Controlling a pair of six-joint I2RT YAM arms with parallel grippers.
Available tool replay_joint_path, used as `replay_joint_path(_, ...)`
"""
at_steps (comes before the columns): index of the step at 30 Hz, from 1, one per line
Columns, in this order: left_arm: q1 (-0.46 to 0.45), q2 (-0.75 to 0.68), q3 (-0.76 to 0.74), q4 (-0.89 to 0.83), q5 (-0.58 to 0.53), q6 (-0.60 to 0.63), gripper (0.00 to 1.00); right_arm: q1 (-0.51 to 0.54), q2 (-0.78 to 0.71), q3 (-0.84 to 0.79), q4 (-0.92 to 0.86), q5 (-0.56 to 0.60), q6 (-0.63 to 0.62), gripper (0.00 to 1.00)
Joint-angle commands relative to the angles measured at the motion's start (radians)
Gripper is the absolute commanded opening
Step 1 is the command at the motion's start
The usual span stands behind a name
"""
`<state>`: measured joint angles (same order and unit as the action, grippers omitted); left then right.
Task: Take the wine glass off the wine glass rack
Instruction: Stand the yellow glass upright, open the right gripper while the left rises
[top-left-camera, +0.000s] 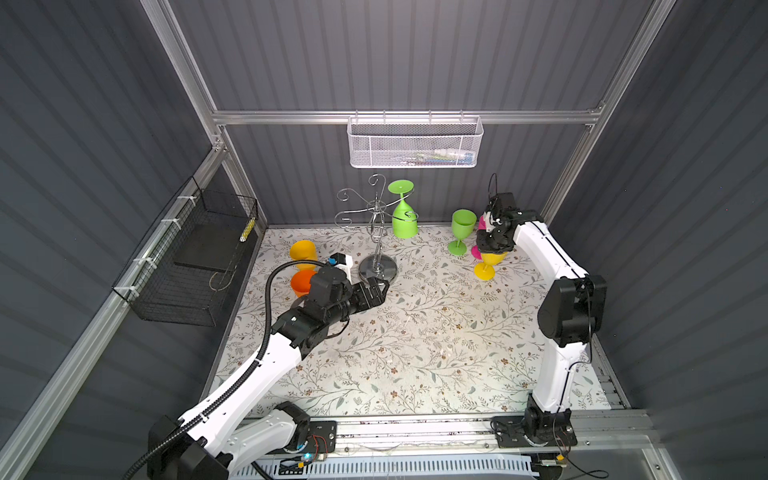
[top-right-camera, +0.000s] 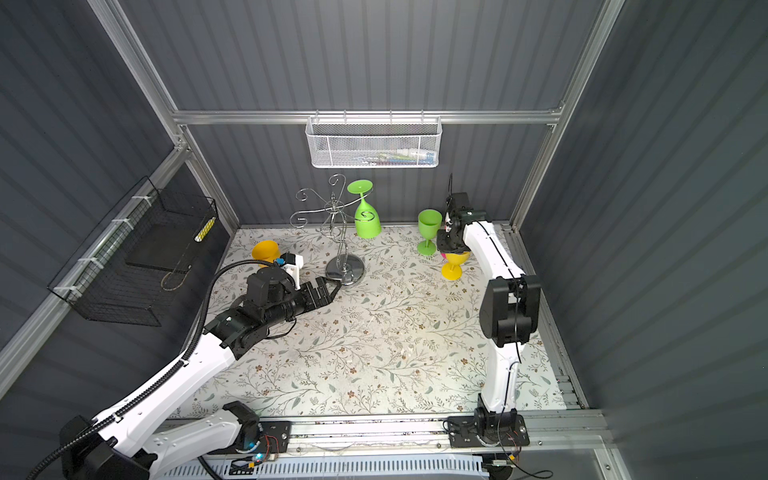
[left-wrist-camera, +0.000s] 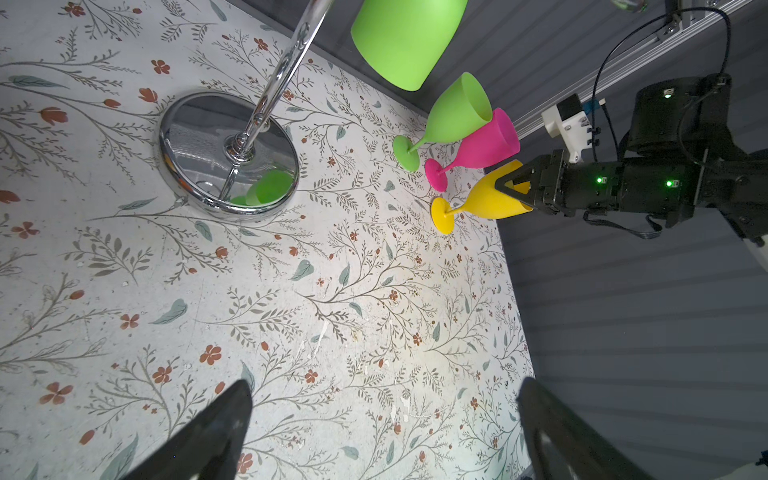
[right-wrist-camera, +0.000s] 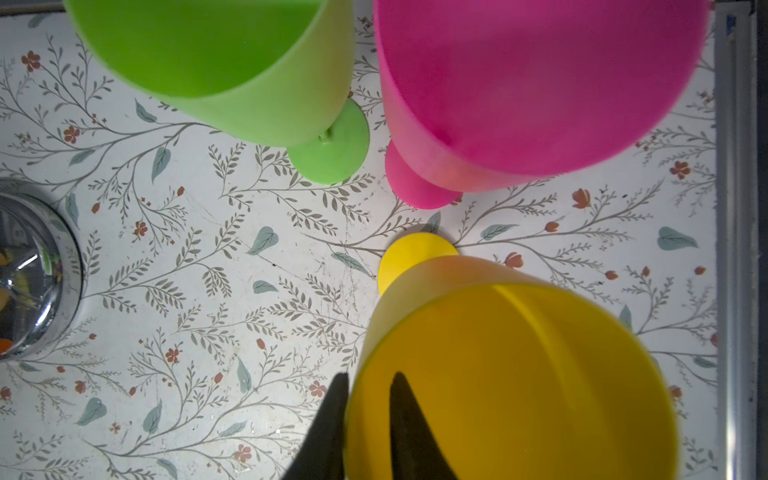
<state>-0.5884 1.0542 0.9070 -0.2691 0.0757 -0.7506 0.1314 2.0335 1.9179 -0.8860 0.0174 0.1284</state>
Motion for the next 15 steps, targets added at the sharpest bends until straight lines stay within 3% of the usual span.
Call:
replay_joint_path(1, -0.002, -0.003, 0.033, 0.001, 0.013, 0.018, 1.0, -0.002, 0.001, 0.034, -0.039, -0.018, -0.014, 0.28)
replay_joint_path(8, -0.002, -0.008, 0.038, -0.003, 0.012, 0.021, 1.0, -0.001, -0.046, 0.011, -0.028, -0.013, -0.023, 0.45)
replay_joint_path(15, -0.001, -0.011, 0.048, -0.026, -0.002, 0.037, 1.0, 0.003, -0.225, -0.109, 0.096, -0.074, 0.011, 0.57)
